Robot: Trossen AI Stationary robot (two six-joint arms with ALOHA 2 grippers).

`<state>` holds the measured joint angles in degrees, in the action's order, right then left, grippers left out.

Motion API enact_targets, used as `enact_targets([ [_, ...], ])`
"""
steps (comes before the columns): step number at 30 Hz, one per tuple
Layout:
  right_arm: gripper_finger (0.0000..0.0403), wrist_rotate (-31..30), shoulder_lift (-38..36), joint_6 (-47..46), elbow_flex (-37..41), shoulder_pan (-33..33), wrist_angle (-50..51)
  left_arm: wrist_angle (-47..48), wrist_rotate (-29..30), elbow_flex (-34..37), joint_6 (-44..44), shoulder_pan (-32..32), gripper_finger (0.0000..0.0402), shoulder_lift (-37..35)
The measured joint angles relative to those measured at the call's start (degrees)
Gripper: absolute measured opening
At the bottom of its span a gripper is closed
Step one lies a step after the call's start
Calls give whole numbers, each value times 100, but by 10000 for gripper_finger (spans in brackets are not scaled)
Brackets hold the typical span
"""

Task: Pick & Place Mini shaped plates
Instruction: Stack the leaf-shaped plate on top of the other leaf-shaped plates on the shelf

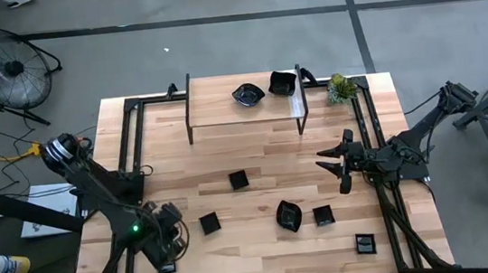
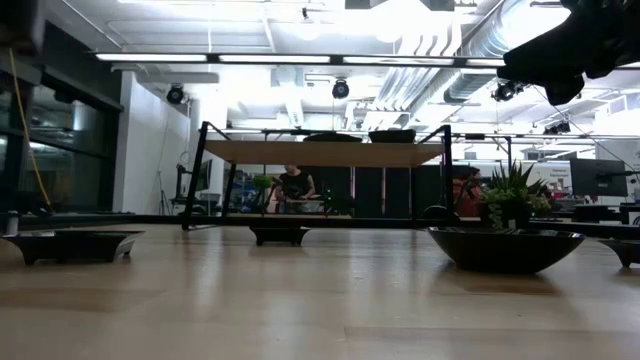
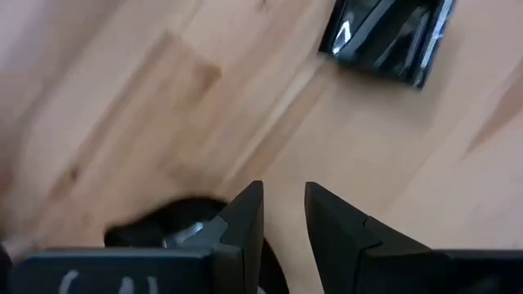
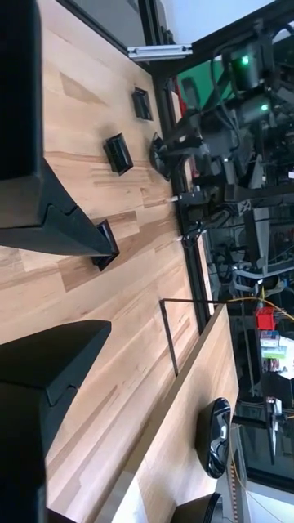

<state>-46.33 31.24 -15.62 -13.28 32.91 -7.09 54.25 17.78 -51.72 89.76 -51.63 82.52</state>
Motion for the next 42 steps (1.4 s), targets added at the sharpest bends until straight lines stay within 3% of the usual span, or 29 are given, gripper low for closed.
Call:
enact_targets([
  [5,134,24,0,-3,0,0,0,-41,-374,-45,644,-175,88,230],
  [18,134,188,0,-228,0,0,257,385,-1155,-507,985,-62,88,910],
  [36,134,195,-2,-643,0,0,232,205,-1505,-516,910,376,88,1424],
  [42,134,179,-2,-669,0,0,214,871,-1413,-901,888,373,88,1428],
])
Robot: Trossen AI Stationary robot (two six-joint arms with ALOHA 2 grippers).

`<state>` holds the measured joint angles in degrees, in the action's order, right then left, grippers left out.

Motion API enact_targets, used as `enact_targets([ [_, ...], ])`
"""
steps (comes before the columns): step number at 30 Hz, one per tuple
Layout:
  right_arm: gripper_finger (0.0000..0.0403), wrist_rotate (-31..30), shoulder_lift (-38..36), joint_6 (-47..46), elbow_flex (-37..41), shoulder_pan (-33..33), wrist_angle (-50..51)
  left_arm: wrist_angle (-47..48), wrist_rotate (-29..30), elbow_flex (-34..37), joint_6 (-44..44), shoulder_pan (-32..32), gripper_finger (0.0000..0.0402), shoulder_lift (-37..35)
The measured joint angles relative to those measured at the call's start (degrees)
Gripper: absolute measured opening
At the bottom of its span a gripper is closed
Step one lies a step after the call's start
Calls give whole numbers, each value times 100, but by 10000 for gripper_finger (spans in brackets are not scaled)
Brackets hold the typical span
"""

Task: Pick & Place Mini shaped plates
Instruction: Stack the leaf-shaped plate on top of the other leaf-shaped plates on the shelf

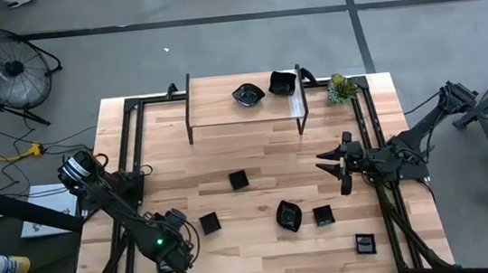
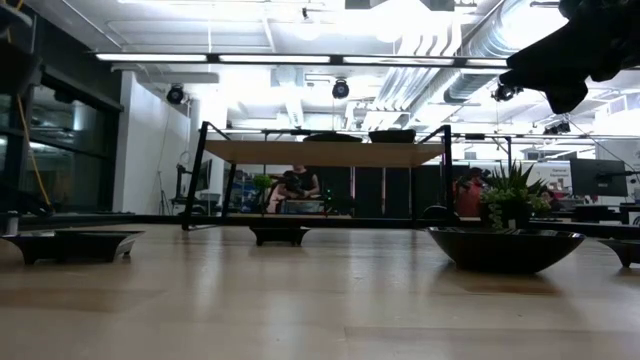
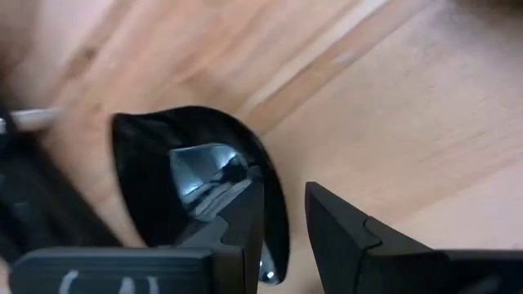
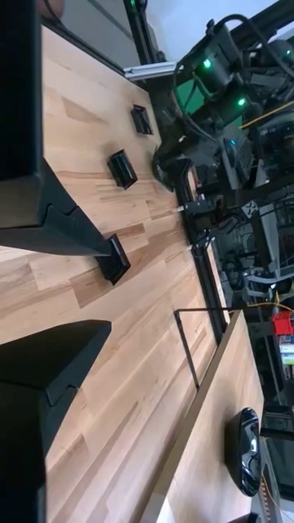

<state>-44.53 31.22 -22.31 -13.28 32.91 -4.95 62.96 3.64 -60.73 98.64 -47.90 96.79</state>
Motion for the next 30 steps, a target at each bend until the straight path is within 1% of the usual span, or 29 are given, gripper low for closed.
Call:
enact_targets([
  [3,134,0,0,0,0,0,1,300,15,-150,-1,0,88,-2],
  [7,134,11,0,0,0,0,2,295,-61,-168,1,0,88,0],
  [16,134,14,0,0,0,0,2,258,-457,-190,44,4,88,453],
  [30,134,15,0,1,0,1,2,214,-464,-190,34,2,88,481],
])
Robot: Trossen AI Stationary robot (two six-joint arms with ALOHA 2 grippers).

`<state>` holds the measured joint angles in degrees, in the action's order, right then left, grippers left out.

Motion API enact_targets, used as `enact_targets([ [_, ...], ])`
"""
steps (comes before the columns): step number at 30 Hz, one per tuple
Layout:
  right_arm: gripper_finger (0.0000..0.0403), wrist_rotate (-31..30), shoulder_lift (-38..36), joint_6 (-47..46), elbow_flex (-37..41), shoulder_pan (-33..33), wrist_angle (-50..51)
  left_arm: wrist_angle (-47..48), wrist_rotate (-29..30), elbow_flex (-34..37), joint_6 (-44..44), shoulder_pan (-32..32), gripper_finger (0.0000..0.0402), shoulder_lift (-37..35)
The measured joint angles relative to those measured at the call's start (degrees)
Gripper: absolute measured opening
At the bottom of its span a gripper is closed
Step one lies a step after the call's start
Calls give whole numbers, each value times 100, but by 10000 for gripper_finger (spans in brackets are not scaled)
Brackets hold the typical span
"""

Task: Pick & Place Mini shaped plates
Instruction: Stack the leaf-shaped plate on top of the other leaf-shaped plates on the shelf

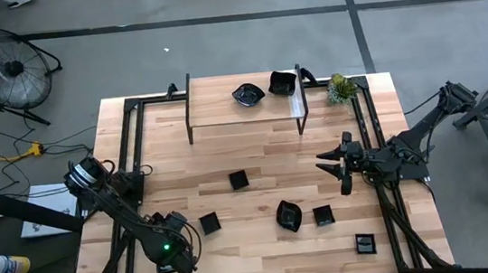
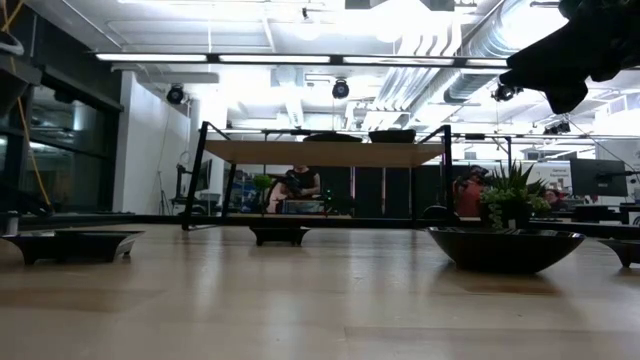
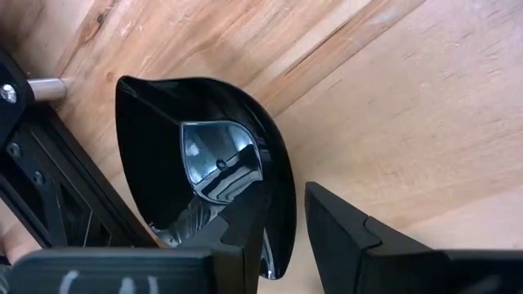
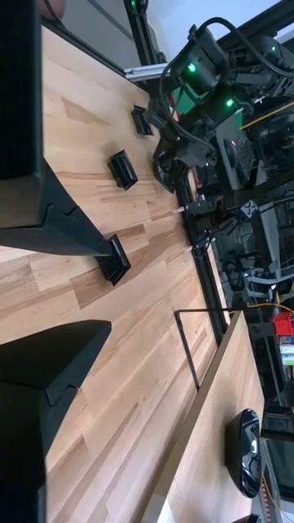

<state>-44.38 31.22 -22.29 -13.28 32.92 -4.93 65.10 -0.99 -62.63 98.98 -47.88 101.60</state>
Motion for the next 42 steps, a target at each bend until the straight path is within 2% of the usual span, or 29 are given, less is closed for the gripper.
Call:
enact_targets([
  [24,134,2,0,1,2,1,42,94,-97,-42,-165,-2,86,227],
  [27,134,2,0,1,2,1,44,90,-101,-42,-207,-4,71,227],
  [34,134,2,0,1,2,1,44,56,-99,-42,-331,-13,7,226],
  [42,134,2,0,1,2,1,96,46,-99,-42,-448,-13,2,225],
])
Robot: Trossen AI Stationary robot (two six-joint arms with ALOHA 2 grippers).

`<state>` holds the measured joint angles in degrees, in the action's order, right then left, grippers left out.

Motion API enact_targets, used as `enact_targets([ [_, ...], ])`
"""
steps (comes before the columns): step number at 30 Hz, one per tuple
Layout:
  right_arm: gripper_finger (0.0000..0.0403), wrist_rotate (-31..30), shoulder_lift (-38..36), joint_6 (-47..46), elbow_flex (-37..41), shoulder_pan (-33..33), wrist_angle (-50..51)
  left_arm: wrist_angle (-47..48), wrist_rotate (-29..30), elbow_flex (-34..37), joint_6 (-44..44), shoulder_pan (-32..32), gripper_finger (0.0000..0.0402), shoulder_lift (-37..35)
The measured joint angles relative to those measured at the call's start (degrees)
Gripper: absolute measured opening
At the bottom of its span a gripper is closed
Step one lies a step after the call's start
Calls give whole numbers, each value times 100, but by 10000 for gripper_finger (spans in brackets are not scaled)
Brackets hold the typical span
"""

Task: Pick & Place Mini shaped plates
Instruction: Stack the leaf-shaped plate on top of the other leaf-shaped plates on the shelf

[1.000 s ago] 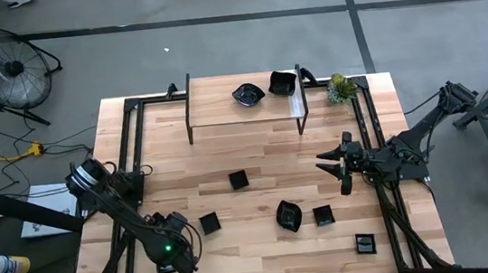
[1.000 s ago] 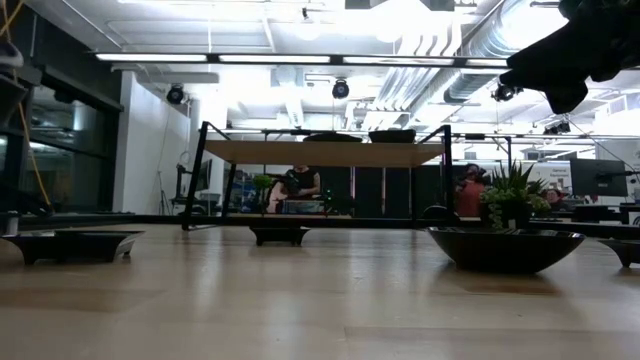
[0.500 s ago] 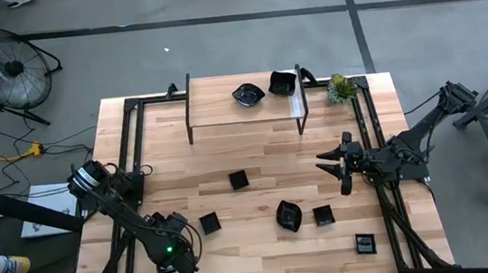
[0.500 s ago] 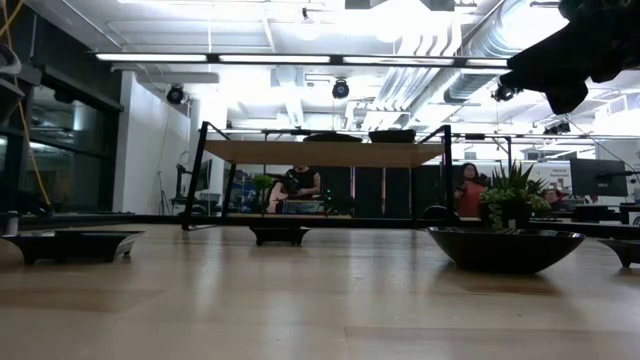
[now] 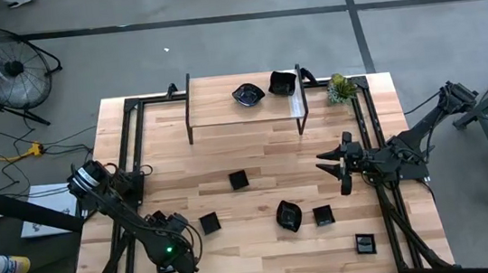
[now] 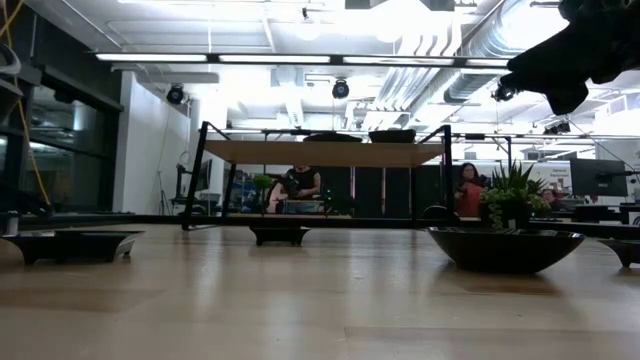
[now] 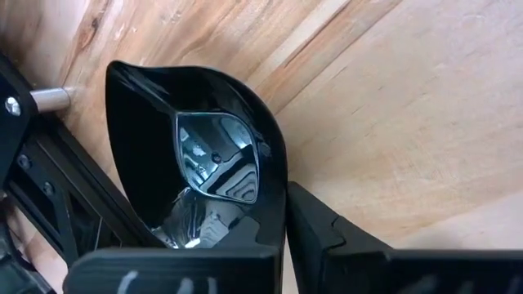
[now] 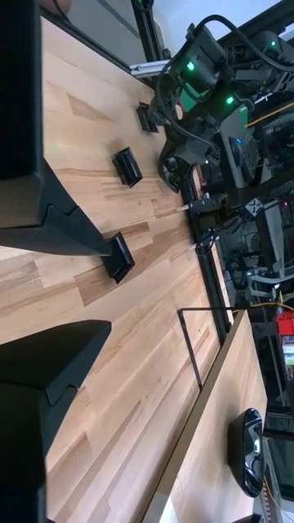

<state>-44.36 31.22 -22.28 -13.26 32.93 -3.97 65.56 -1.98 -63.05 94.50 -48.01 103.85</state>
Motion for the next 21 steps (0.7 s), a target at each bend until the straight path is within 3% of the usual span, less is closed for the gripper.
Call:
enact_targets([
  [4,134,-2,-1,0,0,-1,0,50,158,-83,-182,0,1,0],
  [21,134,-2,0,-29,0,-1,35,861,1969,-1261,-1243,0,0,0],
])
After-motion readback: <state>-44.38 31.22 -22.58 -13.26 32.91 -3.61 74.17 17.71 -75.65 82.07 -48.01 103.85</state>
